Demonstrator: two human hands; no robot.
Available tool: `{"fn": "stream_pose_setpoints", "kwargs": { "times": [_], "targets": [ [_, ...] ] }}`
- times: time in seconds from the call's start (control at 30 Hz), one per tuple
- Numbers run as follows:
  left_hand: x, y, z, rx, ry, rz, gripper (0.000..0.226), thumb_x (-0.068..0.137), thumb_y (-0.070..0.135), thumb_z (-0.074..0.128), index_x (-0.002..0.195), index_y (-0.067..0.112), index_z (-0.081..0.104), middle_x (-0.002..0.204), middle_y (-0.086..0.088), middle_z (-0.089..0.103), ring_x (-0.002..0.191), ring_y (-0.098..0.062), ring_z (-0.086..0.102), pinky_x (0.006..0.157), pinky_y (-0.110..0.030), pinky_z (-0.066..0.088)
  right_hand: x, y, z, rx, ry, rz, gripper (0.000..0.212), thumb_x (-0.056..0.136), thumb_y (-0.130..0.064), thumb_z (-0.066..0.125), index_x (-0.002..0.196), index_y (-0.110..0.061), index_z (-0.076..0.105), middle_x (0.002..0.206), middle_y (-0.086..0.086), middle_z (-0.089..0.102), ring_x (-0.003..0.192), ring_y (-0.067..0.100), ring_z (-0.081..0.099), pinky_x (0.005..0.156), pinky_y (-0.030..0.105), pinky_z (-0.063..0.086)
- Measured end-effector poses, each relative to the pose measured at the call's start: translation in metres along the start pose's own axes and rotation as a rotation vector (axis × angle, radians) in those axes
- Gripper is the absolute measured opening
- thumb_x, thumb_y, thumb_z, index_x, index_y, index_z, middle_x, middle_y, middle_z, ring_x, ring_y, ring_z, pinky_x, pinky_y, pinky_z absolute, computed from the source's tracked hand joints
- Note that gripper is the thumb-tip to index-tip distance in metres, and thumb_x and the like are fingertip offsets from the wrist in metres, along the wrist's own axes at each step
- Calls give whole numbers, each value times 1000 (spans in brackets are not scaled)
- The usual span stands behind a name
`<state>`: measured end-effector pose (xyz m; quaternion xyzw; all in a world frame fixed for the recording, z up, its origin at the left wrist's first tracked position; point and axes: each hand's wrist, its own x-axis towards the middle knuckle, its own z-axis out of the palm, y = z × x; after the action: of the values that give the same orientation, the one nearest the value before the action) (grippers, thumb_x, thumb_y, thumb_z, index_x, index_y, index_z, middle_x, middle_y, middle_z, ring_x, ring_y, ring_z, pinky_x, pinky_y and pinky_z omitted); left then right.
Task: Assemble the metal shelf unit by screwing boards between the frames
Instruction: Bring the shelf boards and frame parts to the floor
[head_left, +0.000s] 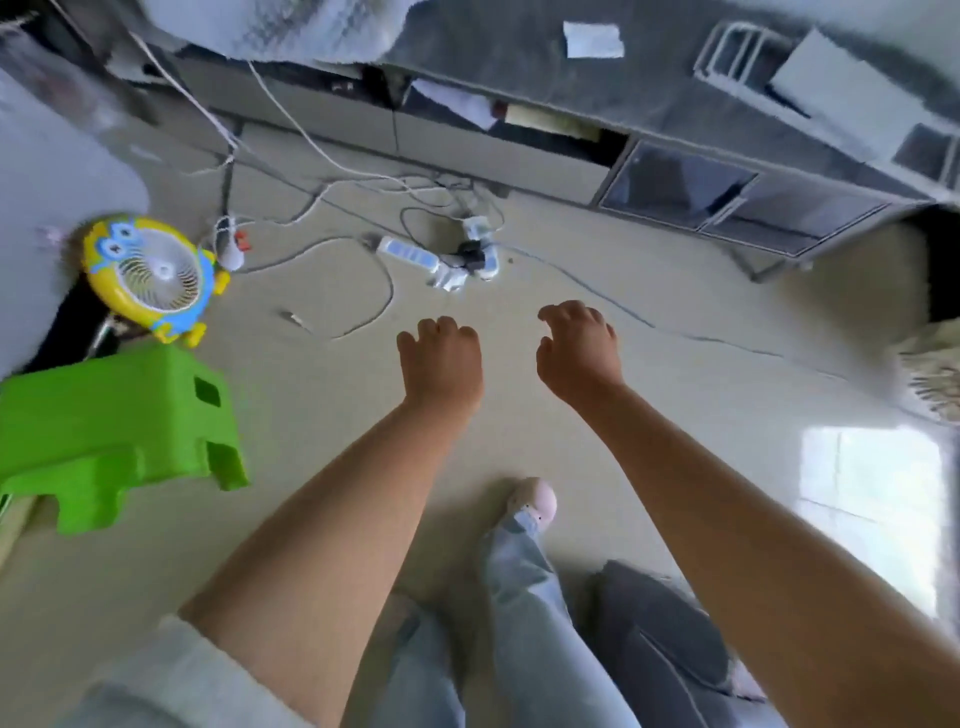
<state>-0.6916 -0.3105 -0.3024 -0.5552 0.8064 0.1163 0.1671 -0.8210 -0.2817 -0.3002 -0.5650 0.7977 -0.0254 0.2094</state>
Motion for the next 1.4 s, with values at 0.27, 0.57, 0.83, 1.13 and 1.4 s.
{"fn": "stream_pose_setpoints", "kwargs": {
  "times": [0.27,0.57,0.83,1.13,1.4],
  "targets": [
    [120,137,-93,103,97,173,34,87,6,45,119,9,53,125,-10,46,118,-30,41,91,-37,35,86,129,-105,17,70,112,41,93,-21,43,133,-13,42,137,8,43,127,27,36,107,35,25],
    [257,234,-176,202,148,307,31,89,14,48,119,10,53,123,-8,48,117,-28,43,93,-36,36,211,227,-198,86,168,266,39,90,-19,45,129,-11,46,133,10,46,126,29,37,106,35,26],
    [376,318,-239,244,122,464,31,88,12,49,119,10,52,124,-8,47,117,-27,43,92,-36,37,307,315,-273,139,226,457,37,89,-14,45,125,-9,49,131,11,47,124,30,38,104,35,28],
    [484,441,-259,255,78,503,32,90,14,47,122,11,52,125,-7,49,118,-26,44,92,-35,40,378,459,-314,195,155,591,42,89,-14,49,130,-11,47,132,11,48,125,29,38,103,36,31],
    [554,549,-259,267,-17,432,27,91,15,47,117,12,53,119,-5,52,111,-23,49,85,-31,42,439,596,-333,156,-58,562,38,89,-20,48,125,-11,50,123,9,55,115,27,49,95,38,42]
  ]
}}
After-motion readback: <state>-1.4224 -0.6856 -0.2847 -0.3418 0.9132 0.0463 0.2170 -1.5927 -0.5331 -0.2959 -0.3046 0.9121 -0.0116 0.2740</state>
